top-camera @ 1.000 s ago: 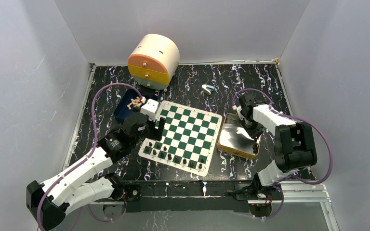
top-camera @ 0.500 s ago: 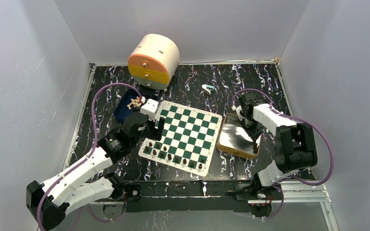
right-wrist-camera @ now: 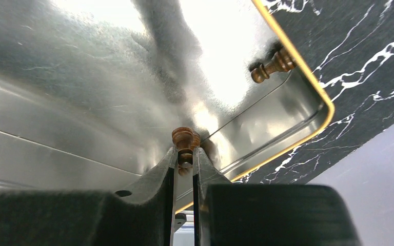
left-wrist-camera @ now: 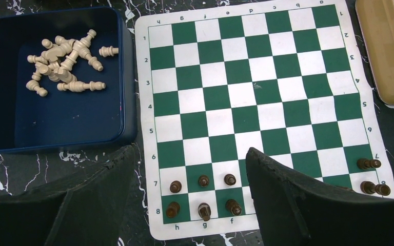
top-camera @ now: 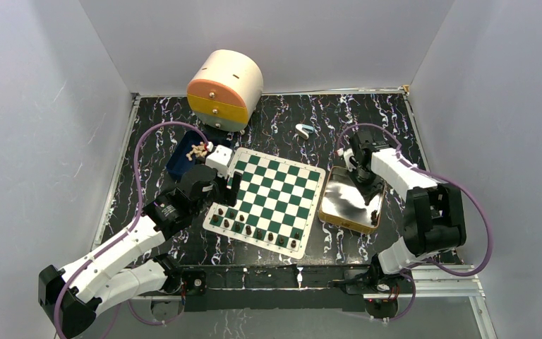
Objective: Set up the chess pieces on the board
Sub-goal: Pick up the chess piece from the storage box, then place the chess piece on the chessboard.
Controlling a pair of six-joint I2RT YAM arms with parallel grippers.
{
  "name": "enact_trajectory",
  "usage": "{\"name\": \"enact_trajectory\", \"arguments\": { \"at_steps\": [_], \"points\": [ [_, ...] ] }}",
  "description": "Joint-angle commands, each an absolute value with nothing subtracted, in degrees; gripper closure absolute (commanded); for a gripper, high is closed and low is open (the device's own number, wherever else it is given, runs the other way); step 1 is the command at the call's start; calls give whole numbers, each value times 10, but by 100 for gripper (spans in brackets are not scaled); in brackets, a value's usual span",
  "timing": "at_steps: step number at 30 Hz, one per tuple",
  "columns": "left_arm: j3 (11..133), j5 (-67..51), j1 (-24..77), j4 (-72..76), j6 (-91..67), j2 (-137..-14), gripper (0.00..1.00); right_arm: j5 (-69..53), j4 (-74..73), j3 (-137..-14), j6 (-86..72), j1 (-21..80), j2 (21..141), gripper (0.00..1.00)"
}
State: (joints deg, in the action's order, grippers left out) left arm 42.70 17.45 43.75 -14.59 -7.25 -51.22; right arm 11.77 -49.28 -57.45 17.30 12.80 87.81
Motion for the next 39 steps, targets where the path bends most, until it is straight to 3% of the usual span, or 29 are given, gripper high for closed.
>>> {"name": "enact_trajectory", "arguments": {
  "at_steps": [1, 13, 28, 39],
  "points": [
    [426, 187, 441, -142, -65, -504, 25, 112, -528, -635, 151, 148, 877, 88],
    [438, 227, 441, -163, -59, -496, 26, 193, -589, -787, 64, 337, 918, 89],
    [438, 391, 440, -174, -62, -392, 24, 155, -618, -983, -45, 516, 1139, 87],
    [414, 413, 440, -143, -57, -327, 23, 125, -660, -1125, -62, 586, 1268, 86]
  ]
}}
